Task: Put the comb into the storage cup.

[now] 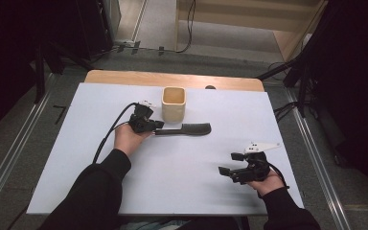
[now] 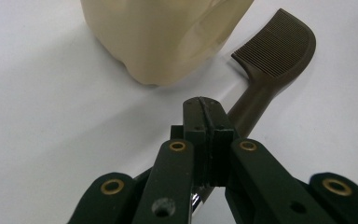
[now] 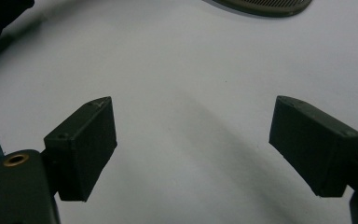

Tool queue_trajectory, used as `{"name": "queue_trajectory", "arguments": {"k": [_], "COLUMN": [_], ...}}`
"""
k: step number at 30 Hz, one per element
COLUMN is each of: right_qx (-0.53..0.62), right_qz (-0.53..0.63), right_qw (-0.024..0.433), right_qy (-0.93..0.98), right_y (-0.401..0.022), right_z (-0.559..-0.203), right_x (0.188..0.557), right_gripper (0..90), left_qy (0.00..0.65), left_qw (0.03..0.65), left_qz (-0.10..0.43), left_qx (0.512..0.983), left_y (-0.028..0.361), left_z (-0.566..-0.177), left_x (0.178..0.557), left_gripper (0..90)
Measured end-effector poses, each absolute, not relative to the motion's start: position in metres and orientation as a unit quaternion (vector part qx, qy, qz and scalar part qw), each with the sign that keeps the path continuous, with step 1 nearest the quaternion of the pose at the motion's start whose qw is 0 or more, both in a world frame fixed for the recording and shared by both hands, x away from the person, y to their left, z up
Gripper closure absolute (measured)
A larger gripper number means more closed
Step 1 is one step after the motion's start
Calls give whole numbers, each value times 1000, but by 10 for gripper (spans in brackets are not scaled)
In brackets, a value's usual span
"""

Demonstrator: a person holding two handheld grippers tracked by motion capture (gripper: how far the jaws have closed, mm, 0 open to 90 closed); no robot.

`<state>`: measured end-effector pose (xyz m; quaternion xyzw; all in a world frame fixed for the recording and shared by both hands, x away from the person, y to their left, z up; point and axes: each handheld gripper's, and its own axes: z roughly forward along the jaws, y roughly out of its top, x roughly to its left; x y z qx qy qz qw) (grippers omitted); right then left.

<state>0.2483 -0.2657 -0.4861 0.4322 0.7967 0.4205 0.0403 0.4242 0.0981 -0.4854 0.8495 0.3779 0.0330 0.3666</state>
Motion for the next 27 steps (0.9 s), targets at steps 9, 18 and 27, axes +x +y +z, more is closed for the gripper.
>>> {"name": "queue_trajectory", "arguments": {"k": [9, 18, 27], "right_qx": [430, 429, 427], "right_qz": [420, 419, 419], "right_qw": [39, 39, 41], "right_qy": [799, 799, 800], "right_y": [-265, -265, -265], "right_z": [-486, -486, -486], "right_x": [248, 248, 248], "right_gripper": [132, 132, 132], "left_qy": [388, 384, 370], "left_qw": [361, 358, 354], "left_qz": [18, 7, -2], "left_qx": [848, 851, 859], "left_y": [102, 101, 97], "left_z": [-496, -498, -499], "left_x": [426, 422, 413], "left_gripper": [900, 900, 900]}}
